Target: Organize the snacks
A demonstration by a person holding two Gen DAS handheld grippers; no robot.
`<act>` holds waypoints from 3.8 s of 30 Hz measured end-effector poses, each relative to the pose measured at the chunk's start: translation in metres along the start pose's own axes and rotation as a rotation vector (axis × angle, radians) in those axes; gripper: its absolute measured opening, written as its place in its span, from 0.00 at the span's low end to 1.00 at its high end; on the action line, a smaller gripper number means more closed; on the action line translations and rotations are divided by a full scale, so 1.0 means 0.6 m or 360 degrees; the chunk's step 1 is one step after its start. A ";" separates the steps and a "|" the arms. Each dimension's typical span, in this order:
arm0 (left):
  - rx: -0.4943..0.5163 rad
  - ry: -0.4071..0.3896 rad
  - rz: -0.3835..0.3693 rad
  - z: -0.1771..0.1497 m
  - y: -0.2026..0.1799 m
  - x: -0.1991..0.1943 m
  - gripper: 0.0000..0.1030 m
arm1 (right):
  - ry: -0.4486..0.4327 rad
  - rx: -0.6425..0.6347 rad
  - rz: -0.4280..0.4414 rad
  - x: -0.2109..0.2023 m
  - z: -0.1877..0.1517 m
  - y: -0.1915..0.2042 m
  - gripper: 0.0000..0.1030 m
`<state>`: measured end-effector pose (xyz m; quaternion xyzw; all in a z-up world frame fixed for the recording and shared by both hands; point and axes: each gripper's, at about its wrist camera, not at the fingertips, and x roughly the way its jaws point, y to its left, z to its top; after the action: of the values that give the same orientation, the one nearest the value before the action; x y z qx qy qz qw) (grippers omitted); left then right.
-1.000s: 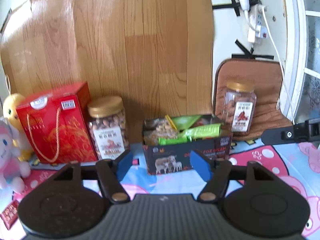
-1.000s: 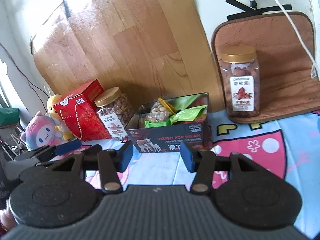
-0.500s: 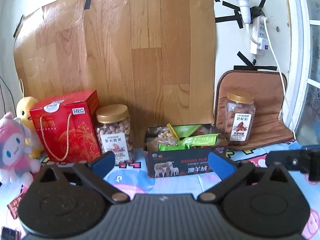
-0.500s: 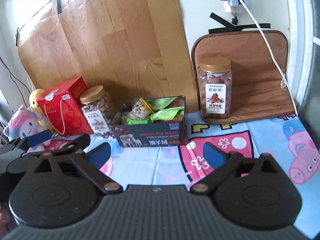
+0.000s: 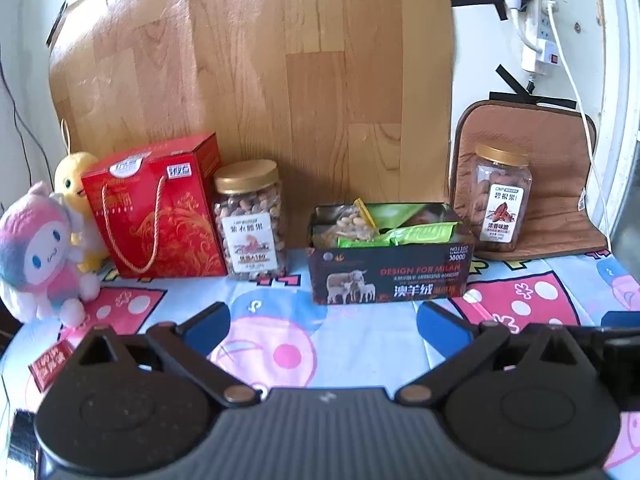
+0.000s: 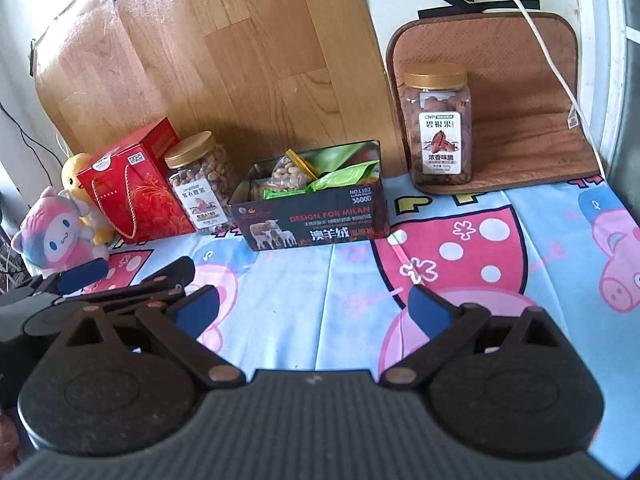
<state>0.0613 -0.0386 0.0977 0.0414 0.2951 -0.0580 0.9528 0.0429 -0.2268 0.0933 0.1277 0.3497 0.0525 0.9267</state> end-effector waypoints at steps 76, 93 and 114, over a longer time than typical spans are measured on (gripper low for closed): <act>0.0032 0.0258 0.0076 -0.058 -0.014 0.064 1.00 | -0.0123 -0.0021 -0.0034 0.018 -0.104 -0.013 0.99; -0.0053 0.0296 0.0036 -0.064 0.013 0.069 1.00 | -0.0161 0.0155 -0.0040 0.031 -0.141 -0.016 0.99; -0.0022 0.0445 -0.0089 -0.098 -0.010 0.074 1.00 | -0.0243 0.0397 -0.0110 0.018 -0.180 -0.048 0.99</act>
<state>0.0640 -0.0419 0.0242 0.0344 0.4264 -0.0761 0.9007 -0.0204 -0.2308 0.0008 0.2333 0.2862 -0.0331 0.9287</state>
